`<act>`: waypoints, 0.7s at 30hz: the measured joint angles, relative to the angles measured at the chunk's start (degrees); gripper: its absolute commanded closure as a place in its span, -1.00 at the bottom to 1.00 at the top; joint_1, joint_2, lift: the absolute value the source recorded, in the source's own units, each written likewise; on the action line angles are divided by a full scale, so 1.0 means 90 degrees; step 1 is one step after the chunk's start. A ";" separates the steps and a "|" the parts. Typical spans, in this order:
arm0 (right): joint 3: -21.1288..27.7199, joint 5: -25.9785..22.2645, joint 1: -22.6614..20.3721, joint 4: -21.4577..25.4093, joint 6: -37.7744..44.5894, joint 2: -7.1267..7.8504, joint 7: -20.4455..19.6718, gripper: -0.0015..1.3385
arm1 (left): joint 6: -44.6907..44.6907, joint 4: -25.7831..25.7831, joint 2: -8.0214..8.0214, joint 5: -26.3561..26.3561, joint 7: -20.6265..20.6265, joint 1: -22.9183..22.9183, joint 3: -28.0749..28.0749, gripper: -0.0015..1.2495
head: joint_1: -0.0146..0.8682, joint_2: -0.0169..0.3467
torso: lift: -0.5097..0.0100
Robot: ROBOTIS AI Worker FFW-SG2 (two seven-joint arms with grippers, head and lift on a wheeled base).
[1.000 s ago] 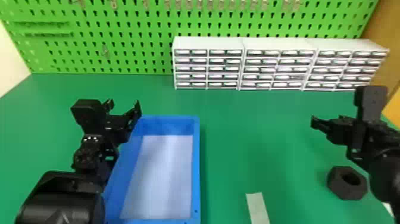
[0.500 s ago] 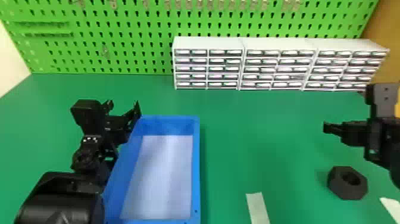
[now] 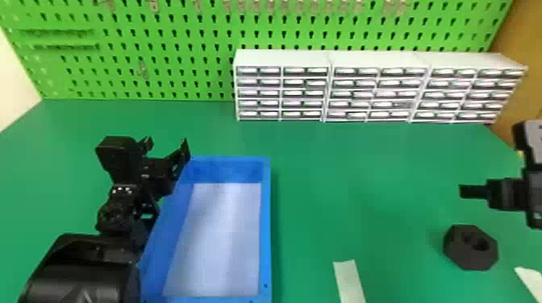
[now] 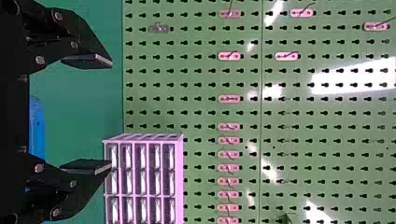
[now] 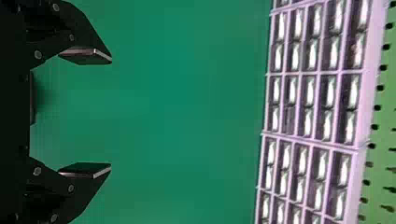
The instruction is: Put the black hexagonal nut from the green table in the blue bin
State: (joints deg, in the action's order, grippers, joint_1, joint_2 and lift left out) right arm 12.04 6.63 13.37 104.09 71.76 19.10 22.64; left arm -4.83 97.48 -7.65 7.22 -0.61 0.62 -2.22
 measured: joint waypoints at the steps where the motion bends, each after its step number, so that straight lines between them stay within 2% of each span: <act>1: 0.0007 0.0049 0.0000 -0.0018 0.0051 0.0015 0.0090 -0.33 | 0.0000 0.0000 0.0000 -0.0001 0.0000 0.0000 0.0001 -0.22 | 0.59 -0.62 | 0.59; 6: 0.0006 0.0602 0.0051 -0.0187 0.0321 0.0104 0.0879 -0.33 | 0.0000 0.0000 0.0000 -0.0020 0.0000 0.0000 0.0002 -0.22 | 0.59 -0.62 | 0.59; 13: -0.0081 0.1303 0.0090 -0.0354 0.0582 0.0145 0.1475 -0.33 | 0.0000 0.0000 0.0000 -0.0039 0.0000 0.0000 0.0002 -0.22 | 0.59 -0.62 | 0.59; 18: -0.0188 0.1874 0.0150 -0.0542 0.0746 0.0189 0.2123 -0.33 | 0.0000 0.0000 0.0000 -0.0041 0.0000 0.0000 0.0003 -0.22 | 0.59 -0.62 | 0.59; 21: -0.0257 0.2114 0.0170 -0.0635 0.0809 0.0193 0.2301 -0.33 | 0.0000 0.0000 0.0000 -0.0041 0.0000 0.0000 0.0004 -0.22 | 0.59 -0.62 | 0.59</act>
State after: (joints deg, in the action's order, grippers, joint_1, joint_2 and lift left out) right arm 9.73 25.66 14.91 98.38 79.04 20.84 43.34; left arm -4.83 97.48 -7.65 6.85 -0.61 0.61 -2.19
